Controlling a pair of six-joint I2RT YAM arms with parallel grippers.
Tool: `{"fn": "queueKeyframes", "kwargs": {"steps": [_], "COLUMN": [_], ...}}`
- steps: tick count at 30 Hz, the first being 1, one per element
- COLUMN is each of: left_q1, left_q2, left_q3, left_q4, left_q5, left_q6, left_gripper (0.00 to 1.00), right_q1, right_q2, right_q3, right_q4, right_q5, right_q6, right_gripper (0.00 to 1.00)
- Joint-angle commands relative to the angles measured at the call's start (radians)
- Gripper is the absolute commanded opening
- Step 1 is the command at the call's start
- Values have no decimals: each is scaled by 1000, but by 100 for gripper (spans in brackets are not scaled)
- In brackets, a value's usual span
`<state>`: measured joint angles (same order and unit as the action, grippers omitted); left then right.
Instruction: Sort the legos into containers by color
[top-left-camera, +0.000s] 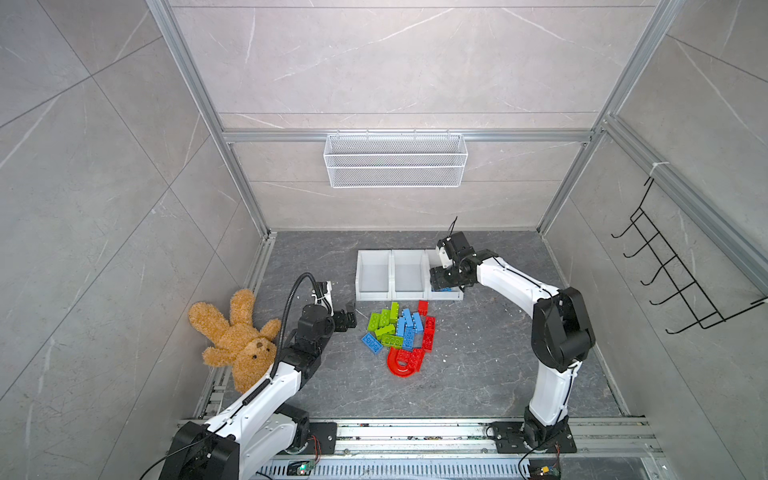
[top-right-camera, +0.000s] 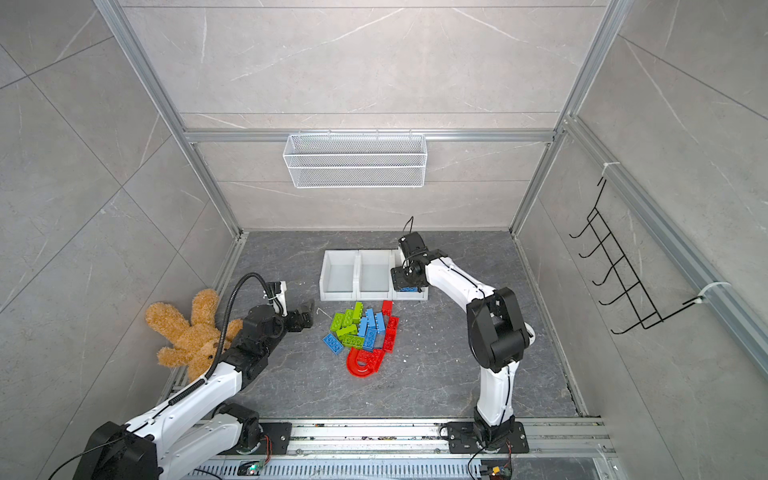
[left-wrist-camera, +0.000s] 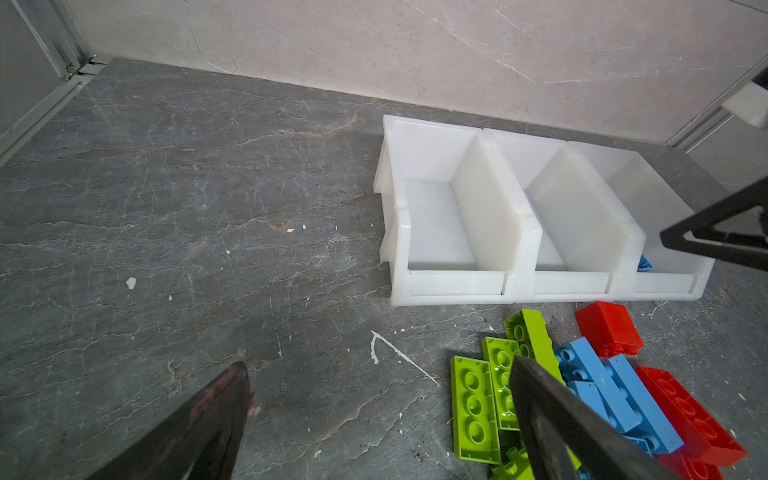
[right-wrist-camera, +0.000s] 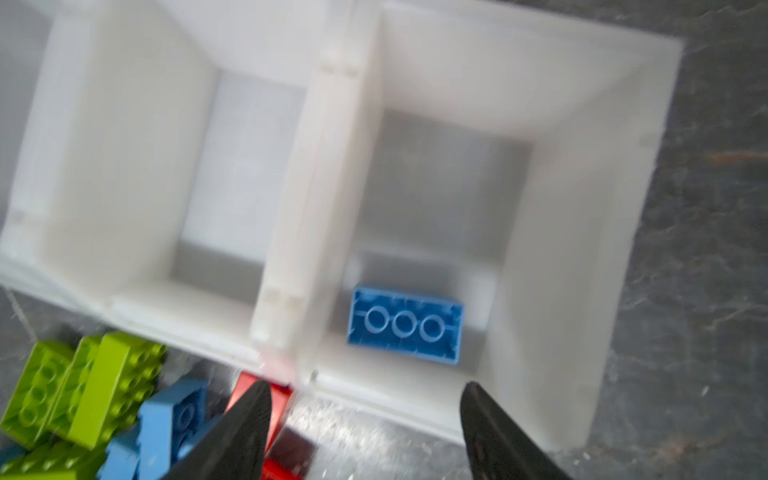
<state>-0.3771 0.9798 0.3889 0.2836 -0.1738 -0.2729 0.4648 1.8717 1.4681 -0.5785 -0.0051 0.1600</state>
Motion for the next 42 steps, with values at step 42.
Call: {"fn": "queueKeyframes", "kwargs": {"steps": [42], "left_q1": [197], "left_q2": [-147], "left_q3": [-88], "left_q4": [-17], "left_q5": [4], "left_q6": [-288], "left_gripper": [99], "right_q1": [576], "right_q2": [283], "right_q3": [186], "right_q4": [-21], "right_q5": [-29], "right_q6": [-15], "right_gripper": [51]}}
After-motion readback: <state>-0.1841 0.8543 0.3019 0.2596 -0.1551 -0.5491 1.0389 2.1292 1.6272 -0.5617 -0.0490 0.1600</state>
